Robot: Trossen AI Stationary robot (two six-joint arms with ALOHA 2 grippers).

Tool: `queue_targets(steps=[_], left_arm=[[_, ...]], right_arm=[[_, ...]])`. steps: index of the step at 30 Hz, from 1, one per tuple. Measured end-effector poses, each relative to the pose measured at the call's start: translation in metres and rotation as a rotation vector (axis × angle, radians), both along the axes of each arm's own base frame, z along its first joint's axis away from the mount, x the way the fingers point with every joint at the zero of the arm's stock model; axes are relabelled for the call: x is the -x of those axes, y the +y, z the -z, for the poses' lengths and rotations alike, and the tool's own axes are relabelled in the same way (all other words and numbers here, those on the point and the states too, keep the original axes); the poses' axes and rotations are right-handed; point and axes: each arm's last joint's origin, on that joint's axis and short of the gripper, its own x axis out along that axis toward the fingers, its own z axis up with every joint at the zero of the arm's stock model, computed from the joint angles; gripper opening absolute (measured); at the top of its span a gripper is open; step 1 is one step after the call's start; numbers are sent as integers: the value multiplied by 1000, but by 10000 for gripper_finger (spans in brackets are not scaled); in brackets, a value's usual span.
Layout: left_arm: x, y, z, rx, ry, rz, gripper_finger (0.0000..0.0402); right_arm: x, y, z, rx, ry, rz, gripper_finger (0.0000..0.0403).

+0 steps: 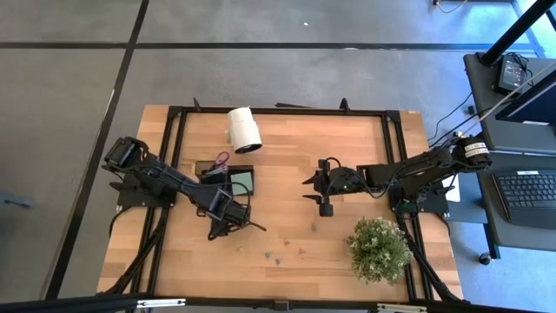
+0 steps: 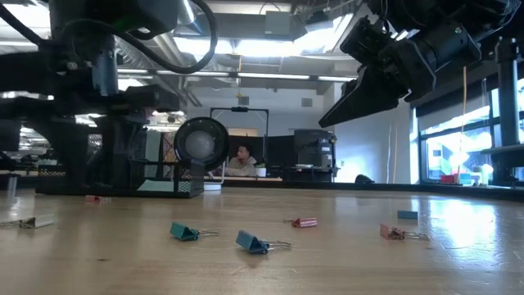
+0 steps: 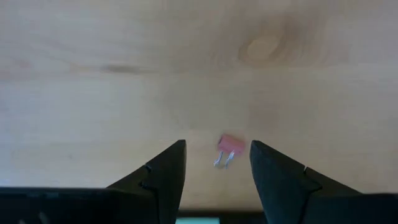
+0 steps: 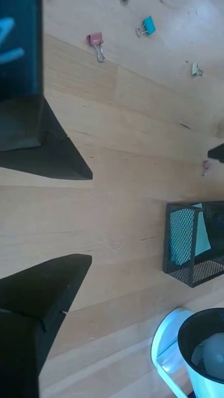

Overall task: Pick and place office supplies into organizer
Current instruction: Put the pink binder clip into the black desk organizer

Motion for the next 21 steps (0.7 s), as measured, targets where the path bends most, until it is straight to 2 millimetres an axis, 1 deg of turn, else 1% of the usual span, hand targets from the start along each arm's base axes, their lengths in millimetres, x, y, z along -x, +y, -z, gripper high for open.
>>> queue_targets(steps=[2,8,11,16,21], left_arm=[[0,1,0,27,10,-4,173],[-1,7,0,-11,9,-17,173],[-1,10,1,-16,19,15,173],[7,14,11,-36,63,91,171],[5,13,14,-33,20,107,171]], right_arm=[[0,0,0,0,0,0,210],[0,0,0,2,0,-2,210],[0,0,0,2,0,-2,210],[0,0,0,2,0,-1,210],[0,0,0,2,0,-2,210]])
